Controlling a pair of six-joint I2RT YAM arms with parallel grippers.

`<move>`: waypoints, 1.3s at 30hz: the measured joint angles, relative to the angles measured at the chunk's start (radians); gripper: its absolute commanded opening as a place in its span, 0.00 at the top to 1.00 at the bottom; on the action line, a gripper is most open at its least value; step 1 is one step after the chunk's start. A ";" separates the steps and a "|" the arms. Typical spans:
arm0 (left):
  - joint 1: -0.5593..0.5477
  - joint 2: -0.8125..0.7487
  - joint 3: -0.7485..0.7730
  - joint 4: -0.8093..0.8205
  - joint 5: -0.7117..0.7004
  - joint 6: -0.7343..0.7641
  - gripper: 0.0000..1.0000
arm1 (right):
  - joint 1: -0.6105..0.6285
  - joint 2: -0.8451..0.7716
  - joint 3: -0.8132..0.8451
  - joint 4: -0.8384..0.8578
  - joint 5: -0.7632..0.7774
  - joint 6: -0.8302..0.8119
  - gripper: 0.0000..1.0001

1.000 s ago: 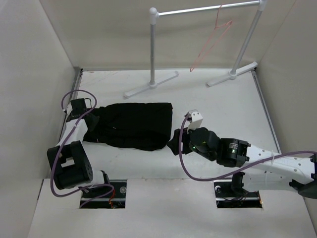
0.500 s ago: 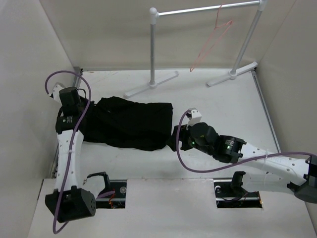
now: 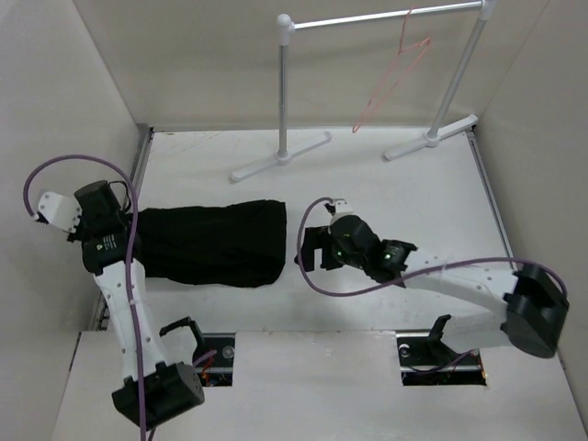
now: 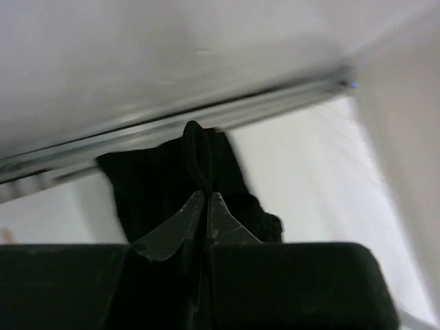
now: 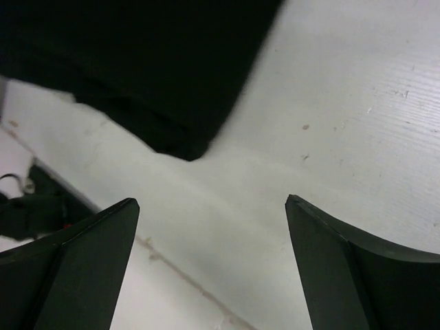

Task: Place the trousers on the hanger
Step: Fold the trousers at the center of the board.

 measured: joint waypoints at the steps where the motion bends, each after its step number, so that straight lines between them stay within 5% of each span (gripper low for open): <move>1: 0.031 0.012 -0.038 0.006 -0.026 0.003 1.00 | -0.019 0.048 0.000 0.023 -0.020 -0.001 0.05; 5: 0.160 0.171 -0.160 0.018 -0.098 0.011 0.92 | -0.090 0.233 0.008 0.085 -0.105 -0.002 0.02; 11: 0.255 0.324 -0.203 0.031 -0.164 0.026 0.45 | -0.124 0.410 0.105 0.176 -0.204 0.044 0.01; 16: 0.203 0.284 -0.168 0.029 -0.209 0.018 0.40 | -0.124 0.516 0.173 0.321 -0.269 0.148 0.04; 20: 0.051 0.180 -0.146 0.045 -0.214 0.004 0.40 | -0.127 0.600 0.180 0.391 -0.301 0.236 0.31; 21: 0.000 0.150 -0.149 0.049 -0.211 -0.002 0.41 | -0.129 0.622 0.179 0.401 -0.309 0.256 0.51; 23: -0.096 0.094 -0.174 0.067 -0.200 -0.020 0.41 | -0.135 0.655 0.174 0.419 -0.322 0.295 0.78; 25: -0.198 0.046 -0.227 0.076 -0.175 -0.050 0.42 | -0.149 0.658 0.151 0.436 -0.328 0.323 0.84; 34: -0.666 0.130 -0.354 0.105 -0.017 -0.220 0.42 | -0.368 0.321 -0.163 0.434 -0.279 0.310 0.82; 36: -0.739 0.148 -0.354 0.134 -0.001 -0.247 0.42 | -0.396 0.226 -0.239 0.414 -0.249 0.301 0.71; 39: -0.791 0.153 -0.365 0.176 0.015 -0.276 0.42 | -0.391 0.093 -0.346 0.348 -0.219 0.293 0.37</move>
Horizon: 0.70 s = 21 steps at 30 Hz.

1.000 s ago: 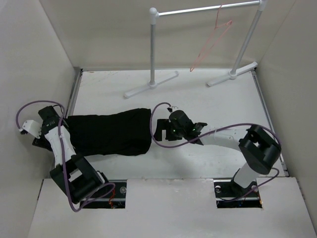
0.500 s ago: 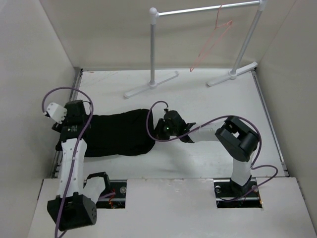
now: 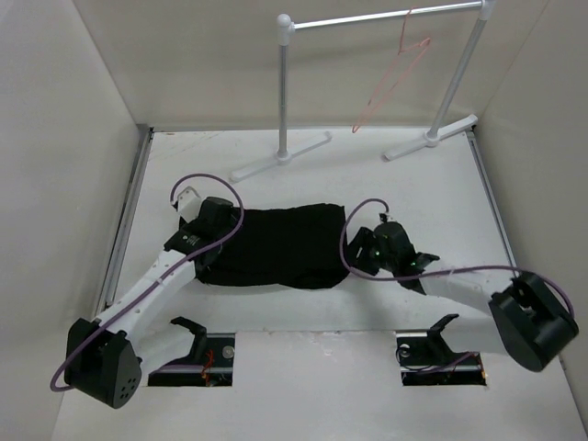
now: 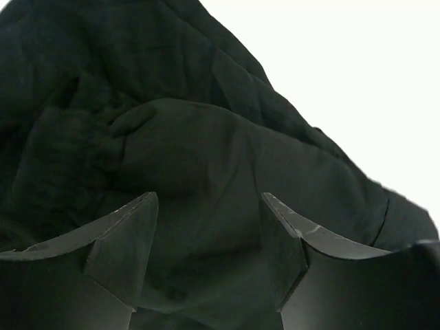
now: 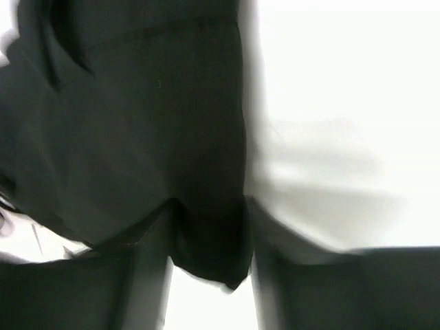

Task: Place the trousers on the hanger
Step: Fold the trousers at the center of the board.

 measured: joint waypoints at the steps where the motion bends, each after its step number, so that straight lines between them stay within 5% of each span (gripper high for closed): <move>1: -0.001 -0.001 -0.009 0.013 0.004 -0.009 0.43 | 0.002 -0.049 -0.029 -0.038 0.010 -0.005 0.26; 3: 0.008 -0.004 -0.031 0.023 0.009 -0.019 0.43 | 0.007 -0.159 -0.058 -0.129 0.034 -0.012 0.15; 5: 0.026 -0.014 -0.048 0.022 0.013 -0.024 0.44 | 0.007 -0.279 -0.058 -0.213 0.059 -0.032 0.17; 7: 0.050 -0.031 -0.051 0.019 0.018 -0.024 0.46 | 0.000 -0.382 -0.035 -0.291 0.082 -0.065 0.32; 10: 0.073 -0.073 -0.050 0.027 0.031 -0.014 0.47 | -0.011 -0.436 0.049 -0.373 0.085 -0.121 0.75; 12: 0.076 -0.084 -0.043 0.036 0.040 0.004 0.47 | -0.006 -0.391 0.128 -0.388 0.059 -0.148 0.84; 21: 0.131 0.078 -0.044 0.124 0.157 0.037 0.56 | 0.078 0.034 0.277 -0.201 -0.096 -0.148 0.87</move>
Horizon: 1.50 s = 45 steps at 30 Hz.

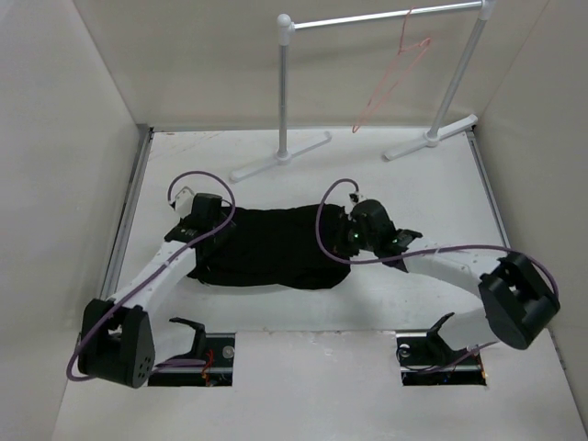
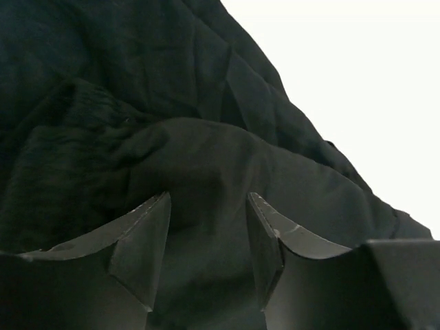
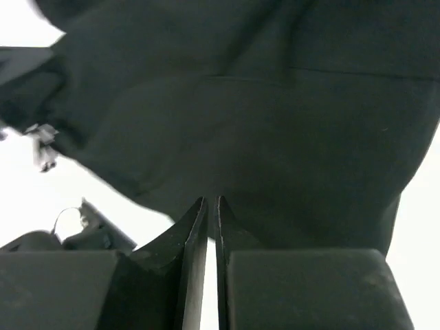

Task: Place the trousers on the hanger
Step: Fold the trousers at the center of the board.

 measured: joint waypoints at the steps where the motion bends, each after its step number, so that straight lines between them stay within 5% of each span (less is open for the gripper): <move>1: 0.015 0.029 -0.007 0.026 0.013 0.002 0.57 | 0.002 0.034 -0.021 0.032 -0.002 0.014 0.87; 9: 0.216 0.214 -0.050 0.168 0.072 0.030 0.56 | 0.056 0.091 -0.288 0.228 -0.002 0.179 0.86; 16: 0.246 0.177 -0.019 0.192 0.132 0.090 0.43 | 0.114 -0.020 -0.291 0.166 0.023 0.210 0.51; 18: 0.230 0.119 0.005 0.174 0.150 0.097 0.43 | 0.112 -0.112 -0.264 0.092 0.039 0.187 0.52; 21: 0.179 0.022 0.053 0.151 0.164 0.102 0.46 | 0.074 -0.171 -0.153 0.030 0.035 0.132 0.79; 23: 0.124 -0.028 0.079 0.148 0.163 0.101 0.52 | 0.027 -0.125 -0.049 0.030 0.015 0.096 0.87; 29: -0.188 -0.064 0.073 0.141 0.116 0.025 0.54 | -0.076 0.193 0.196 0.116 -0.045 0.042 0.88; 34: -0.418 0.002 -0.014 0.148 0.059 -0.071 0.54 | -0.121 0.400 0.214 0.156 -0.035 0.090 0.89; 41: -0.491 0.056 -0.156 0.142 0.005 -0.164 0.53 | -0.143 0.458 0.128 0.240 -0.012 0.209 0.79; 45: -0.490 0.007 -0.169 0.114 -0.005 -0.182 0.51 | -0.143 0.438 0.120 0.258 -0.009 0.228 0.52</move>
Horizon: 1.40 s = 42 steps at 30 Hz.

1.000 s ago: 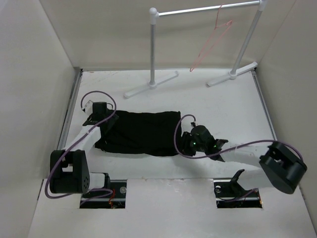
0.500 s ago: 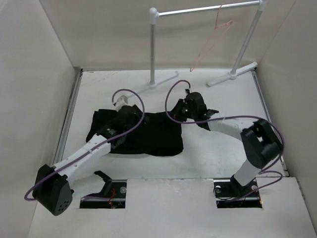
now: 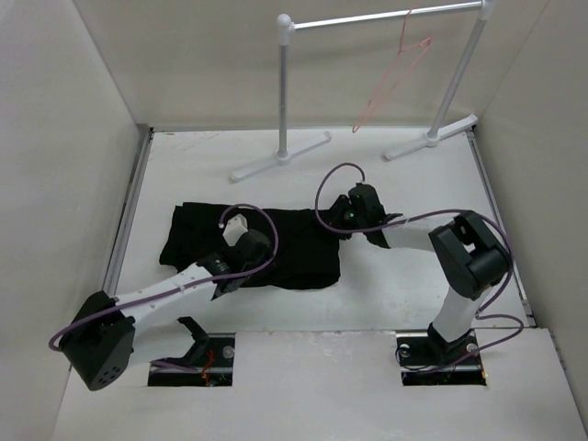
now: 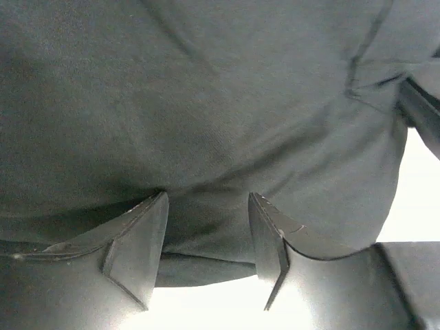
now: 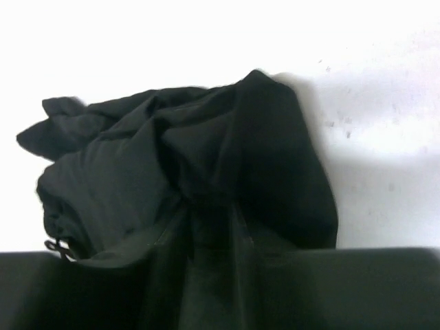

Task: Place the trousers on the hanger
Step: Fold the trousers at the center of the board, then pick up the hanger from the clothesline.

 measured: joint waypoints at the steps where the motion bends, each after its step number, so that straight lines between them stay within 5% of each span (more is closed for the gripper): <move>1: 0.000 -0.020 0.000 -0.006 -0.001 -0.001 0.51 | 0.000 -0.021 -0.007 -0.007 0.004 -0.002 0.44; 5: 0.000 -0.113 0.001 -0.041 0.000 -0.005 0.49 | 0.000 -0.214 -0.030 -0.098 0.022 -0.033 0.27; 9: 0.000 -0.169 0.021 -0.079 0.009 -0.006 0.48 | 0.000 -0.452 0.006 -0.214 0.038 -0.097 0.25; 11: 0.002 -0.172 0.044 -0.092 0.019 0.000 0.47 | -0.002 -0.529 0.063 -0.285 0.055 -0.139 0.36; 14: 0.009 -0.161 0.086 -0.093 0.037 0.019 0.47 | -0.027 -0.572 0.211 -0.388 0.071 -0.214 0.78; 15: 0.010 -0.152 0.101 -0.093 0.042 0.029 0.47 | -0.043 -0.570 0.266 -0.411 0.074 -0.237 0.84; 17: 0.015 -0.127 0.131 -0.093 0.056 0.052 0.47 | -0.093 -0.541 0.395 -0.460 0.082 -0.277 0.84; 19: 0.021 -0.105 0.156 -0.093 0.068 0.076 0.47 | -0.152 -0.485 0.533 -0.486 0.092 -0.316 0.69; 21: 0.029 -0.091 0.173 -0.093 0.083 0.101 0.47 | -0.211 -0.405 0.679 -0.511 0.101 -0.349 0.39; 25: 0.064 -0.087 0.182 -0.093 0.117 0.132 0.47 | -0.296 -0.235 0.905 -0.554 0.127 -0.399 0.25; 34: 0.124 -0.092 0.182 -0.093 0.168 0.148 0.47 | -0.341 0.068 1.196 -0.718 0.146 -0.438 0.27; 42: 0.132 -0.101 0.182 -0.094 0.176 0.151 0.47 | -0.354 0.178 1.291 -0.728 0.110 -0.444 0.54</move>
